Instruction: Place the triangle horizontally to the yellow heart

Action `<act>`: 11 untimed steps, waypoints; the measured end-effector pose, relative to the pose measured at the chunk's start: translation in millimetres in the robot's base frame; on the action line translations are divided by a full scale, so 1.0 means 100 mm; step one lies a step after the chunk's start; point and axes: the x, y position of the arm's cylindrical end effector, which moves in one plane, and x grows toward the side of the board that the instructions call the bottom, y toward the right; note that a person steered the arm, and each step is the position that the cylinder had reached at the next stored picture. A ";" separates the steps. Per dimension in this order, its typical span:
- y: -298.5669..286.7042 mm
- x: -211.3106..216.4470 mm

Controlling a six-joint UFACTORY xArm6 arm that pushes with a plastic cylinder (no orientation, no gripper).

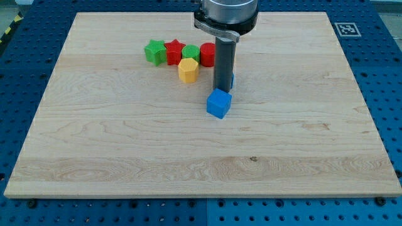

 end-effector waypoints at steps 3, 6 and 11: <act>0.92 -0.55; 0.59 -0.09; 0.25 -0.70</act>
